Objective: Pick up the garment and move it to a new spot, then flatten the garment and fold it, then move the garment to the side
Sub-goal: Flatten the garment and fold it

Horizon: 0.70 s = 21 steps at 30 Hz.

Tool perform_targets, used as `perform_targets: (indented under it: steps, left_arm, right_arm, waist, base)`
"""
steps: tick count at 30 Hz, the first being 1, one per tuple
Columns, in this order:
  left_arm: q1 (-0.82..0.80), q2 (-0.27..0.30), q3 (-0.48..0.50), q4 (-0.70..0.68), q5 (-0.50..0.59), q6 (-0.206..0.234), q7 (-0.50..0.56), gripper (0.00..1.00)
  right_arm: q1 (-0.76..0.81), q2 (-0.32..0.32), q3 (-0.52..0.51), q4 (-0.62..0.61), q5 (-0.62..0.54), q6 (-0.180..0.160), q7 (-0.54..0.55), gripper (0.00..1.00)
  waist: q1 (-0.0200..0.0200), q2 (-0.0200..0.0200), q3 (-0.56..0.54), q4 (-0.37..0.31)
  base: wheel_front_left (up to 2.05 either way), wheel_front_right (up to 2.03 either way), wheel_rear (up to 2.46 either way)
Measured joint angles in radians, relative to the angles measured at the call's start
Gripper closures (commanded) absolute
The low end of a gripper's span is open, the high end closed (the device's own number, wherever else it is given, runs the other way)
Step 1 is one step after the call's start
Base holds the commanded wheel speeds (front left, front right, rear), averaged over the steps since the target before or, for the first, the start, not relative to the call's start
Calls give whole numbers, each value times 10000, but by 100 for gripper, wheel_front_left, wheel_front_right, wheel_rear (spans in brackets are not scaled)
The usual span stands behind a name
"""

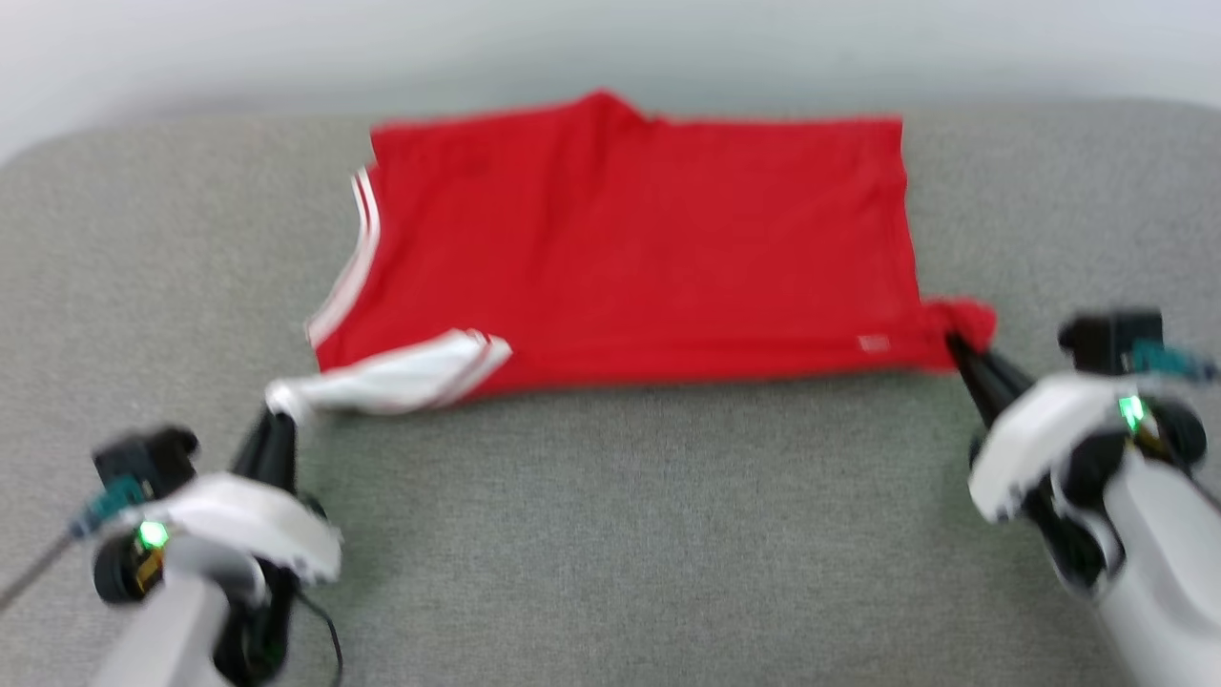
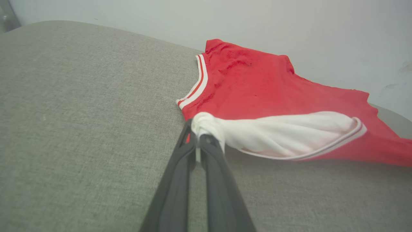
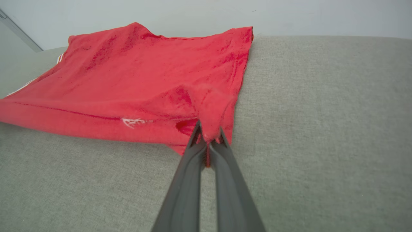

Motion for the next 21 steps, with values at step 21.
perform_targets:
  steps: [21]
  left_arm:
    - [5474, 1720, 107, -7319, -199, 3246, 2533, 100]
  right_arm:
    - [6518, 1567, -4230, -6253, -2268, 0, 3588, 100]
  waist:
    - [-1, 0, -1452, 165]
  base:
    - [0, 0, 0]
